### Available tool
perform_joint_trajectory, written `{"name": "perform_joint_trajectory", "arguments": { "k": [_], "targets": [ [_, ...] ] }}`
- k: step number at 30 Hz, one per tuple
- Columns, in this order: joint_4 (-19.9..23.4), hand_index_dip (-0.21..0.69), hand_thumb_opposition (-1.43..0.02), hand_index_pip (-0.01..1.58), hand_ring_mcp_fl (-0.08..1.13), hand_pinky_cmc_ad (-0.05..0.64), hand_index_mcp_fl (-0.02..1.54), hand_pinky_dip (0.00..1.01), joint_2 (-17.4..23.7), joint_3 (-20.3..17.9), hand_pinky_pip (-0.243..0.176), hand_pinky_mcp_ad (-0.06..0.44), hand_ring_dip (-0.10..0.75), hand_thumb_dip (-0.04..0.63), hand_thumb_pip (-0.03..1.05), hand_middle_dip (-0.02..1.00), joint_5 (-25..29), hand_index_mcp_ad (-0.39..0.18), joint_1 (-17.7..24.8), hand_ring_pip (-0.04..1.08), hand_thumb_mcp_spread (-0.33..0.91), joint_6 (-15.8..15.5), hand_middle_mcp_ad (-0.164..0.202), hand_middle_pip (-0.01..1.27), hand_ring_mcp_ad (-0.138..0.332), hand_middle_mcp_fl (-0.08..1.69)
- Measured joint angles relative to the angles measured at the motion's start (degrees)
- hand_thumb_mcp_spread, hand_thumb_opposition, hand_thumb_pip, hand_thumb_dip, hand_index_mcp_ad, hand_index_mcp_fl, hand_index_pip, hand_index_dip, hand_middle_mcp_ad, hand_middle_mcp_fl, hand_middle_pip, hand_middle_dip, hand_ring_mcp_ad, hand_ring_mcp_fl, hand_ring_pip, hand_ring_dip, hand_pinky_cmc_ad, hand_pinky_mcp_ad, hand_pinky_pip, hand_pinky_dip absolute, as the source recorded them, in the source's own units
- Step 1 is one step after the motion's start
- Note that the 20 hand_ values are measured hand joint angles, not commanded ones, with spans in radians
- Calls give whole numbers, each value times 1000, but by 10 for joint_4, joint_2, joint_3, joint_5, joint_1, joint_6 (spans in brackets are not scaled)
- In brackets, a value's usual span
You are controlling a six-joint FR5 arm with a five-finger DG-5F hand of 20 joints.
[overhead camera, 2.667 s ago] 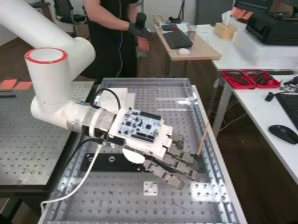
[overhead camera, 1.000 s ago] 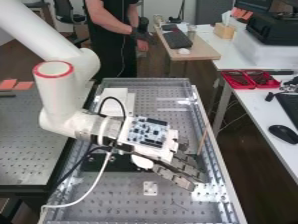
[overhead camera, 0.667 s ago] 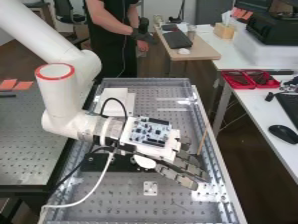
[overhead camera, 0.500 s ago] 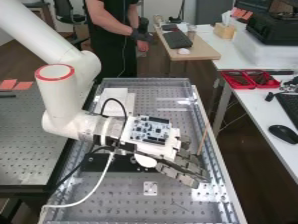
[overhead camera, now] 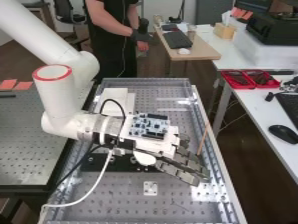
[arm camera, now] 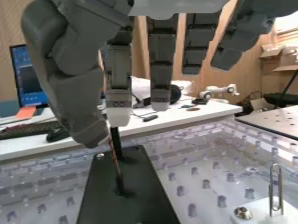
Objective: Grab the drill bit and place it in the clear container
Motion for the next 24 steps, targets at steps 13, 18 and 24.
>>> {"name": "perform_joint_trajectory", "arguments": {
  "k": [13,18,24],
  "targets": [
    [-3,166,-806,1461,127,297,208,182,-12,8,-10,178,192,269,541,592,-3,-185,-4,94,511,0,77,143,126,443],
    [-3,166,-806,1478,129,297,227,182,-14,10,-10,178,192,269,541,592,-5,-183,-6,98,506,3,77,143,129,457],
    [-5,166,-806,1478,148,297,258,182,-18,16,-10,178,202,269,541,592,-8,-187,-6,103,508,4,77,140,127,459]
  ]
}}
